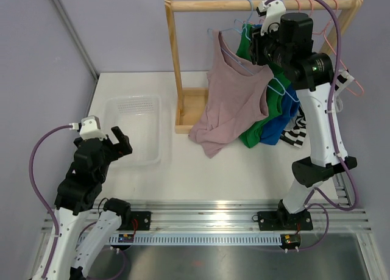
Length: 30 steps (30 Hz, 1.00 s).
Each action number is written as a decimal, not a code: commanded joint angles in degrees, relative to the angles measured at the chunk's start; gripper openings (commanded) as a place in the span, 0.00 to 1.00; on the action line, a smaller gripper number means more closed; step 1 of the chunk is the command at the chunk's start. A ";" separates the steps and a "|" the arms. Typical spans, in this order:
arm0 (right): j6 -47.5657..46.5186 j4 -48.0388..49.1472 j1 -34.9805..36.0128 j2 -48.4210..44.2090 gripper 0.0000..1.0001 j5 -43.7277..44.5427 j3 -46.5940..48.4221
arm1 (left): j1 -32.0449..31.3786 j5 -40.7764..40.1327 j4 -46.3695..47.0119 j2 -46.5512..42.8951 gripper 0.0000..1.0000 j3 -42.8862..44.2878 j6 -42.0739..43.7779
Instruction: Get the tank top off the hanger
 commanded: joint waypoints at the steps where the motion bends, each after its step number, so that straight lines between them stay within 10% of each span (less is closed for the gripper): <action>1: -1.20 -1.16 0.27 1.21 0.39 -3.70 4.52 | 0.17 1.28 3.38 -0.56 0.99 -0.18 1.02; 11: 1.88 -0.02 0.27 0.95 0.00 -4.05 3.29 | 0.17 1.37 3.38 -0.65 0.99 -0.09 0.93; 30: 8.03 10.97 0.19 -5.28 0.00 -6.77 3.21 | 0.17 16.64 3.02 3.12 0.99 6.06 1.90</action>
